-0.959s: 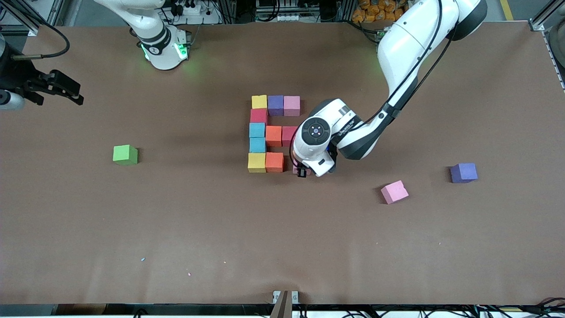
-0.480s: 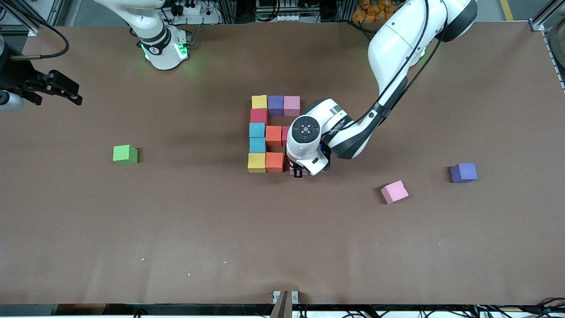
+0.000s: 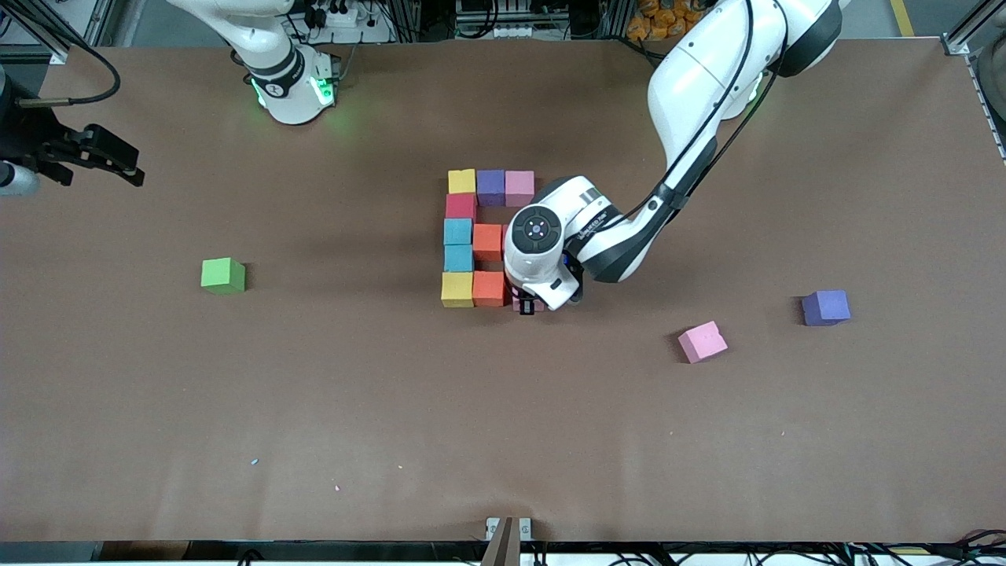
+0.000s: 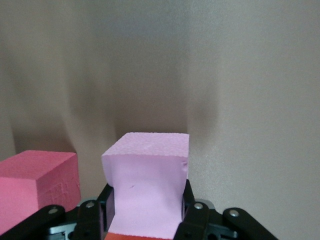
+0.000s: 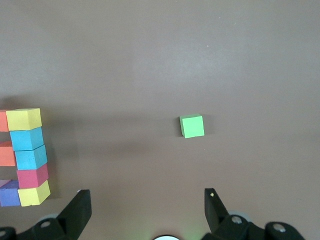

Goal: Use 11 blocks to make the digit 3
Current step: 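Lower the light pink cube beside the orange cube with the left gripper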

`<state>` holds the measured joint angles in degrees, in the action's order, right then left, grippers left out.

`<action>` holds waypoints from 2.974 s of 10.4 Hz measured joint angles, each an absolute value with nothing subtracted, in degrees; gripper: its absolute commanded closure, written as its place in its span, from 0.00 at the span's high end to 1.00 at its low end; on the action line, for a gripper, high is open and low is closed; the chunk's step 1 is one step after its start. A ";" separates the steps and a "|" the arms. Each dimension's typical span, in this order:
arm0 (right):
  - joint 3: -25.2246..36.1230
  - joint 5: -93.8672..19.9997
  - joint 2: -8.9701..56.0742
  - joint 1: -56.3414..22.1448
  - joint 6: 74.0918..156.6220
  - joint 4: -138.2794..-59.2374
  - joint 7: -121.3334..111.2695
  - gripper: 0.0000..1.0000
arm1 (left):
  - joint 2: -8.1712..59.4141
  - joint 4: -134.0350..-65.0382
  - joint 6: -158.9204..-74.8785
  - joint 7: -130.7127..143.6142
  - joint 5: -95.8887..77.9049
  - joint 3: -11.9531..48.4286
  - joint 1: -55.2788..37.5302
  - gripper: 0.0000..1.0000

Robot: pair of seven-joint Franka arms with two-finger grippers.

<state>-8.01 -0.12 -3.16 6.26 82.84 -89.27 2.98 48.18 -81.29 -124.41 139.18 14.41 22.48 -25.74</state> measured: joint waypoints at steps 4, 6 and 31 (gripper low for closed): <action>-7.98 -0.12 -3.16 6.26 82.64 -89.28 2.98 1.00 | 48.58 -80.70 -124.41 139.74 14.41 22.38 -26.28 0.33; -7.97 -0.11 -3.16 6.26 82.62 -89.28 2.98 1.00 | 49.10 -80.12 -124.41 139.76 14.41 22.35 -26.82 0.33; -7.98 -0.11 -3.16 6.25 82.17 -89.27 2.93 1.00 | 48.98 -77.46 -123.08 139.52 14.40 22.75 -27.26 1.00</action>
